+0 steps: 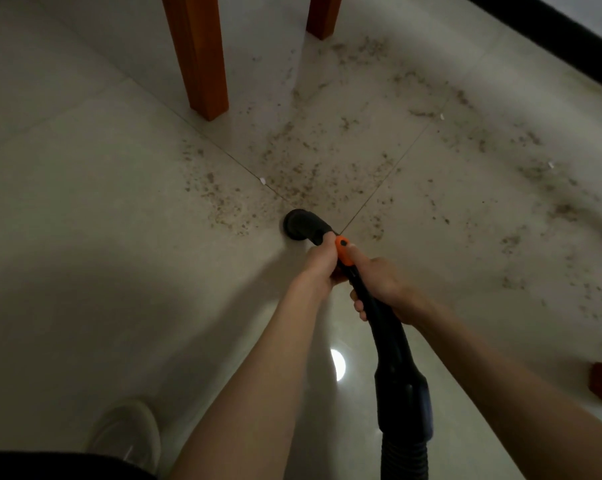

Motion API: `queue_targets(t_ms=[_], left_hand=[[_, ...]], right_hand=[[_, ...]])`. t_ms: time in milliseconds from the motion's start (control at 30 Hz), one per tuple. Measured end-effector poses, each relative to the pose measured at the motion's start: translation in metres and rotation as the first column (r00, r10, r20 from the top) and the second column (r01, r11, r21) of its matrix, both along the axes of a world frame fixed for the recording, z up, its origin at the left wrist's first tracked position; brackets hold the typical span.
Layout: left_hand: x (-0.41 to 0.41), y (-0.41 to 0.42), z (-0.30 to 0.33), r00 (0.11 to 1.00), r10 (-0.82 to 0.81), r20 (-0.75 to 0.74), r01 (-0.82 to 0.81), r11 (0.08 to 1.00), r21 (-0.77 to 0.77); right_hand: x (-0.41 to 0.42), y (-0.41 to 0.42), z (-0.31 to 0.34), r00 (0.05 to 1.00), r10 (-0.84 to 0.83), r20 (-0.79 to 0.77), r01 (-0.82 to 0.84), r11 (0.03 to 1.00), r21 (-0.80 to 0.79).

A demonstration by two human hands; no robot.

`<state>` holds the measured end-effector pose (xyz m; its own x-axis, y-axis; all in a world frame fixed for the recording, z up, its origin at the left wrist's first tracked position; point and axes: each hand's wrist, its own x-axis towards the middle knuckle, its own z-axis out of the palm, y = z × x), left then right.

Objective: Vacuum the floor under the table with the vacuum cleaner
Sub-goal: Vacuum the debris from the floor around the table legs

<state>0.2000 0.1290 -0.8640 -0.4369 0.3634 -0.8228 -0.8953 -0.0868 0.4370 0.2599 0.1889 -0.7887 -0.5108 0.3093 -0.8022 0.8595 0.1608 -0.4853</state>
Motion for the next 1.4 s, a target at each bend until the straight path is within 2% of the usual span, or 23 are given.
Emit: queue_targets(t_ms=[567,633,733,933,1200,1400], left_hand=[[-0.039,0.044,-0.003,0.998,-0.049,-0.048,0.049,0.999,0.004],[-0.041,0.045,-0.005,0.997,-0.055,-0.060,0.054,0.998,-0.008],[-0.043,0.045,-0.011,0.996,-0.058,-0.075,0.056,0.998,-0.033],[-0.047,0.044,-0.013,0.997,-0.009,-0.076,0.003,0.997,-0.076],[-0.047,0.032,-0.014,0.997,0.048,-0.056,-0.051,0.997,-0.064],[-0.042,0.014,-0.013,0.993,0.108,-0.041,-0.110,0.993,-0.045]], right_hand=[[-0.035,0.033,-0.016,0.988,-0.146,-0.057,0.148,0.988,0.036],[-0.037,0.034,-0.018,0.988,-0.143,-0.060,0.144,0.990,0.010],[-0.038,0.038,-0.020,0.988,-0.145,-0.045,0.139,0.983,-0.117],[-0.043,0.042,-0.015,0.974,-0.226,0.018,0.219,0.917,-0.335],[-0.045,0.034,-0.012,0.981,-0.191,0.025,0.186,0.904,-0.384],[-0.046,0.020,-0.014,0.993,-0.113,0.026,0.115,0.929,-0.351]])
